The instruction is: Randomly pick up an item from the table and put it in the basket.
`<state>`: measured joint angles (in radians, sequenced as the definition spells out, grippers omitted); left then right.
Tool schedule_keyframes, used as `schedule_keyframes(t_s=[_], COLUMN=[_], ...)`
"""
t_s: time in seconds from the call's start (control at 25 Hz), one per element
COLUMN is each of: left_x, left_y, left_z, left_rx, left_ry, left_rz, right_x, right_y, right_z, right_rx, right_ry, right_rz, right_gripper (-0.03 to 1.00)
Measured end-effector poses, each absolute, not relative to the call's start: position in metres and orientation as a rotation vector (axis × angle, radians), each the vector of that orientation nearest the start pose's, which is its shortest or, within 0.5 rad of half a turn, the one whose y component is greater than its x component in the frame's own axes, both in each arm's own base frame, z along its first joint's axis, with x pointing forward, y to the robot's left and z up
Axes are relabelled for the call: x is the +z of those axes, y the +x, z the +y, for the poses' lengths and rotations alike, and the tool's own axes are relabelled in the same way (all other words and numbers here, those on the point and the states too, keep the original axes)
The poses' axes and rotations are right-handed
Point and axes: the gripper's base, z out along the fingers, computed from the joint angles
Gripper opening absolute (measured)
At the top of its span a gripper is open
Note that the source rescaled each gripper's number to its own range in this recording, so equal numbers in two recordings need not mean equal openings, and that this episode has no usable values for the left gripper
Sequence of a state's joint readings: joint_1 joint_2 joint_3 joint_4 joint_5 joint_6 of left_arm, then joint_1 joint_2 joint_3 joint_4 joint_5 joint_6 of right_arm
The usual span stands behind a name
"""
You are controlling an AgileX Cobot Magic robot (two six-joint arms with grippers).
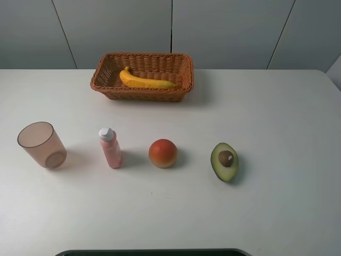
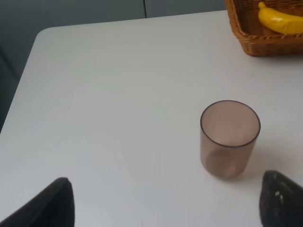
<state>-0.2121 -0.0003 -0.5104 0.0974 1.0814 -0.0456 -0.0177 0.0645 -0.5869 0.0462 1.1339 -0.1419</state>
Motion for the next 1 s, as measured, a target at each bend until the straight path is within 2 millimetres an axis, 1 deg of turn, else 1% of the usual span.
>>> schedule_keyframes(t_s=[0.08, 0.16, 0.24, 1.0], left_x=[0.279, 0.279, 0.279, 0.279], left_y=[-0.005, -0.005, -0.005, -0.005], left_z=[0.009, 0.009, 0.009, 0.009], left_rx=[-0.044, -0.044, -0.041, -0.041], left_ry=[0.164, 0.164, 0.164, 0.164], left_rz=[2.044, 2.044, 2.044, 2.044], right_x=[0.287, 0.279, 0.277, 0.278], right_y=[-0.012, -0.010, -0.008, -0.008], right_z=[0.003, 0.003, 0.003, 0.003], right_rx=[-0.050, -0.051, -0.051, -0.048], right_ry=[-0.137, -0.135, -0.134, -0.127], right_rz=[2.072, 2.087, 2.081, 2.065], right_gripper=[1.00, 1.00, 1.00, 1.00])
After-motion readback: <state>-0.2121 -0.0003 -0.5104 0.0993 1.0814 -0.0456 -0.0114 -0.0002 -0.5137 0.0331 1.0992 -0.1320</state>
